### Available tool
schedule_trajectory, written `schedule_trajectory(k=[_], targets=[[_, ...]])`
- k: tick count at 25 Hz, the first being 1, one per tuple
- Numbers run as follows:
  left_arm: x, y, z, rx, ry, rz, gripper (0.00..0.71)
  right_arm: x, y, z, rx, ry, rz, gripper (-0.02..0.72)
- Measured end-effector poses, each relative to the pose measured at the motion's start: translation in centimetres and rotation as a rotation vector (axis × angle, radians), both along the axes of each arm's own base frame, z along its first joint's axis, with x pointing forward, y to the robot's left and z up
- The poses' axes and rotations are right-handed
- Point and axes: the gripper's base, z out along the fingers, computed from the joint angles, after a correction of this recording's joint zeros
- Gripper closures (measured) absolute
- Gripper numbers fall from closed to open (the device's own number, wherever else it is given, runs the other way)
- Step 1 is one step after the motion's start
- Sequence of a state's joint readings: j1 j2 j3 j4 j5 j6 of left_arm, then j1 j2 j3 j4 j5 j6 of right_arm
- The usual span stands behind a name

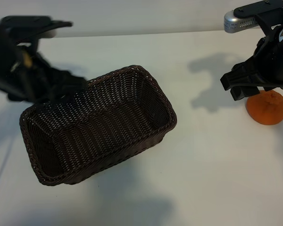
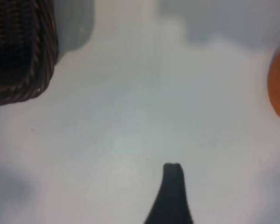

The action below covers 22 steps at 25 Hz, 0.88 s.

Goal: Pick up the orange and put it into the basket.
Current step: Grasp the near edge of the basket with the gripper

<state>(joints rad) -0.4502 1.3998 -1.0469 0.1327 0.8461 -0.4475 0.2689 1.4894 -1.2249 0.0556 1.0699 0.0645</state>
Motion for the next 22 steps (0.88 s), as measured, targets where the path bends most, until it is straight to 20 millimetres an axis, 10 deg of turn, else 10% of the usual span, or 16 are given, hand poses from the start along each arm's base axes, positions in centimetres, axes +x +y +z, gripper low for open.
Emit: schedule_trajectory(k=[12, 22], targets=[[-4.1, 3.2, -4.9, 0.055, 0.021, 0.282, 0.137, 0.0, 0.0, 0.0, -0.004, -0.002, 0.013, 0.122], [-2.5, 5.6, -7.0, -0.039, 0.073, 0.431, 0.137, 0.0, 0.0, 0.0, -0.007, -0.002, 0.022, 0.122]])
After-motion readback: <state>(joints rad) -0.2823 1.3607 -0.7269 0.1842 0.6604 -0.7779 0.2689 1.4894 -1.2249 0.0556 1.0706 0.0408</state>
